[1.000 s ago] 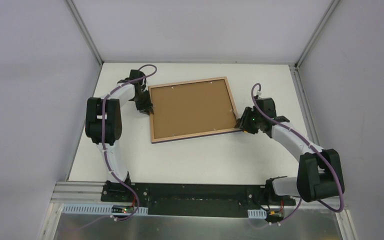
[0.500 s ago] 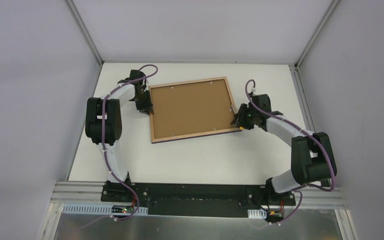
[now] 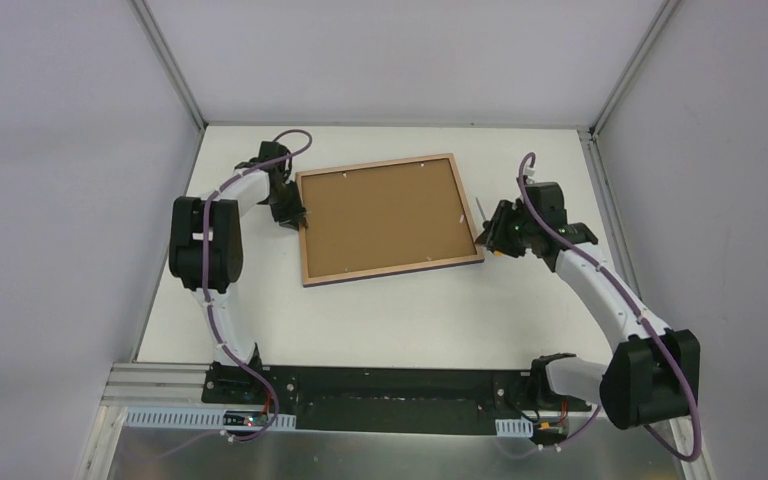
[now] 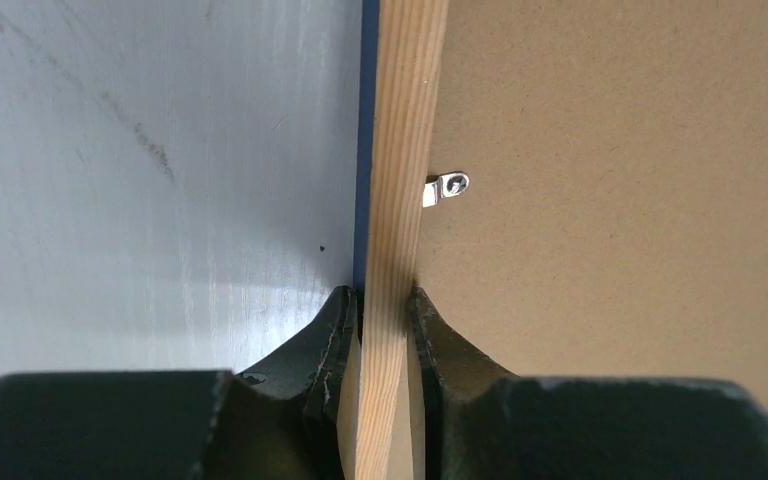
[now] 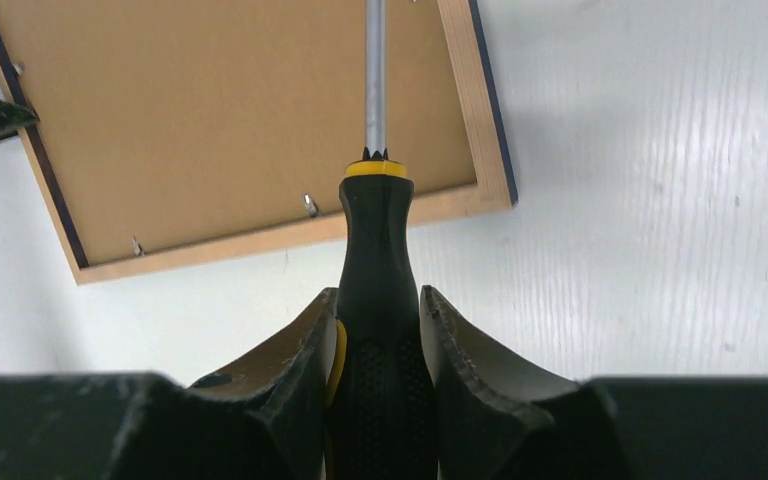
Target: Take the photo out of the frame
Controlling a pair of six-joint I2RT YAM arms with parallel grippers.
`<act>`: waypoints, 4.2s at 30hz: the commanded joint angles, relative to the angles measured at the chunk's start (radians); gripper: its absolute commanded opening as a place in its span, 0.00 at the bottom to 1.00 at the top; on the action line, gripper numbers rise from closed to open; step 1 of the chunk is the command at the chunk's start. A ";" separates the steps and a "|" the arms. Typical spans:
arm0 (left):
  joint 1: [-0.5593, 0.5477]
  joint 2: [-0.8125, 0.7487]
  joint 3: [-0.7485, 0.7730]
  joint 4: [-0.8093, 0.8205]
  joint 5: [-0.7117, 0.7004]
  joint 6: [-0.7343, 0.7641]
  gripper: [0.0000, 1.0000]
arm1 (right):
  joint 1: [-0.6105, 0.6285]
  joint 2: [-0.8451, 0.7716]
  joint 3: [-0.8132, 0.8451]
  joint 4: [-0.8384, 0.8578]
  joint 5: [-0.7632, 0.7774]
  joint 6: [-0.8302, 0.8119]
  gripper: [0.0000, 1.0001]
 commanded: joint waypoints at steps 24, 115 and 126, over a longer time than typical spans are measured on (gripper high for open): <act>-0.466 -0.472 -0.537 -0.112 -0.157 -1.328 0.00 | 0.009 -0.309 -0.061 -0.256 -0.077 0.069 0.00; -0.232 -0.411 -0.546 0.068 0.251 -0.252 0.30 | 0.111 -0.028 -0.123 0.005 0.120 0.192 0.00; -0.257 -0.448 -0.568 0.095 0.243 -0.264 0.40 | 0.104 -0.002 -0.163 0.073 0.074 0.175 0.00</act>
